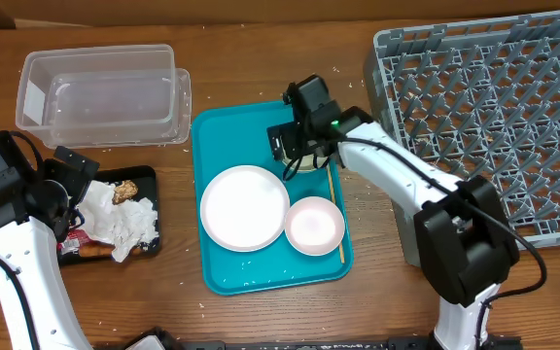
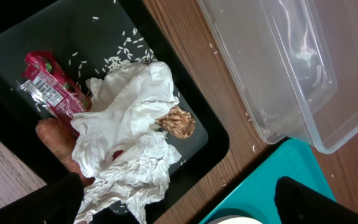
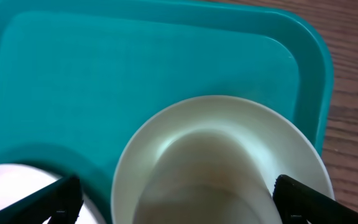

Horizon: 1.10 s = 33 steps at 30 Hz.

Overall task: Sort waste into correct bins and load items into the dishwasher
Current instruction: 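Lower the right gripper onto the white cup to grasp it, then lift the white cup and carry it right over the dish rack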

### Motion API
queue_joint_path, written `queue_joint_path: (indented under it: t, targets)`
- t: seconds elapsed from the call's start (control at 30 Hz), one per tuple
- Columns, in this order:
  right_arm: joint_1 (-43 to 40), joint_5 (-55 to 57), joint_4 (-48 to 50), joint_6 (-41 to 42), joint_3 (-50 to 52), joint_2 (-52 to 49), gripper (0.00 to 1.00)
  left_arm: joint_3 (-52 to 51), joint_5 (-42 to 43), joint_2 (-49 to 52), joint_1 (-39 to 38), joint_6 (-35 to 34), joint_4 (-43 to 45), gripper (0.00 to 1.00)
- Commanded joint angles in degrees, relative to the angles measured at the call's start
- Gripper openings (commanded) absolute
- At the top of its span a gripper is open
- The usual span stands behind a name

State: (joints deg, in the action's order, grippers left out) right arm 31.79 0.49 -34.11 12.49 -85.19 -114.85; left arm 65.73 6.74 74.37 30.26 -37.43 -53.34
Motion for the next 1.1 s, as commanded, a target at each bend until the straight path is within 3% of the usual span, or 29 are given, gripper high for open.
queue_joint_path:
  t: [0.0, 0.07, 0.43, 0.67, 1.07]
  targets:
    - [-0.3, 6.3, 0.2, 4.6, -1.8, -0.6, 1.0, 1.0, 0.2, 0.0, 0.1, -0.7, 0.0, 1.0]
    - [-0.6, 6.3, -0.2, 4.8, -1.8, -0.6, 0.98, 1.0, 0.2, 0.0, 0.1, -0.7, 0.0, 1.0]
    - [-0.7, 5.8, -1.3, 5.9, -1.8, -0.9, 0.7, 1.0, 0.2, 0.0, 0.1, -0.7, 0.0, 1.0]
    - [-0.7, 3.9, -4.6, 7.3, -4.2, -0.8, 0.66, 1.0, 0.2, 0.0, 0.1, -0.7, 0.0, 1.0]
    - [-3.5, 6.7, -14.4, 7.3, -17.1, 2.6, 0.63, 1.0, 0.2, 0.0, 0.1, -0.7, 0.0, 1.0]
